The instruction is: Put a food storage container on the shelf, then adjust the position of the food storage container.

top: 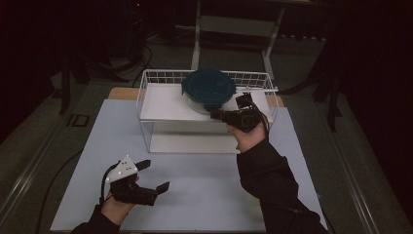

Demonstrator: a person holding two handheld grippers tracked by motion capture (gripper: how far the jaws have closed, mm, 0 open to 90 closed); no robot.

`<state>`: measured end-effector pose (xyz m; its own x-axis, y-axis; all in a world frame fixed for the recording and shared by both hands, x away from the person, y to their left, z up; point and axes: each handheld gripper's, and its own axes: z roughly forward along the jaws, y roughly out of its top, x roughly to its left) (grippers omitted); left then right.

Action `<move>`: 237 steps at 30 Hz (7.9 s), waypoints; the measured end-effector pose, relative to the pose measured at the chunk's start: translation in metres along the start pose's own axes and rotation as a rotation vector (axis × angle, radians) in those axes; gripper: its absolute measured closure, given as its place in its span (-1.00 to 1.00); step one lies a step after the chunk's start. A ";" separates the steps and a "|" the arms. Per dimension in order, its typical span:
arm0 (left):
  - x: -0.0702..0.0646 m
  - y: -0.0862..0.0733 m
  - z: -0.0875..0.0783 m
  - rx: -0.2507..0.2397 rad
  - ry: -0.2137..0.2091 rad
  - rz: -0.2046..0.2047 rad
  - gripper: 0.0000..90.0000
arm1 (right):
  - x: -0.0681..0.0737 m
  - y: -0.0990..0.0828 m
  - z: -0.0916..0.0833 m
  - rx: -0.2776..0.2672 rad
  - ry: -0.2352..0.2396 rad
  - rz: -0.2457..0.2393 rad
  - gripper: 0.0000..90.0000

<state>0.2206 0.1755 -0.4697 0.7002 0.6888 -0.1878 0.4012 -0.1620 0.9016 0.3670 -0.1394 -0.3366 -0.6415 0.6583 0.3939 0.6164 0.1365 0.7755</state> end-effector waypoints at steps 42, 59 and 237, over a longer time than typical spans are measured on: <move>-0.005 -0.014 -0.013 -0.027 -0.043 0.038 -1.00 | -0.027 -0.080 -0.088 -0.081 0.062 -0.147 -0.60; -0.005 -0.016 -0.011 -0.049 -0.070 0.032 -1.00 | -0.063 -0.135 -0.122 -0.050 -0.057 -0.126 -0.48; -0.002 -0.017 -0.016 -0.066 -0.066 0.030 -1.00 | -0.053 -0.195 0.042 0.389 -0.007 -0.169 1.00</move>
<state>0.2032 0.1882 -0.4783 0.7500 0.6355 -0.1834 0.3408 -0.1336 0.9306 0.3001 -0.1700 -0.5301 -0.7462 0.6073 0.2727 0.6298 0.5112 0.5848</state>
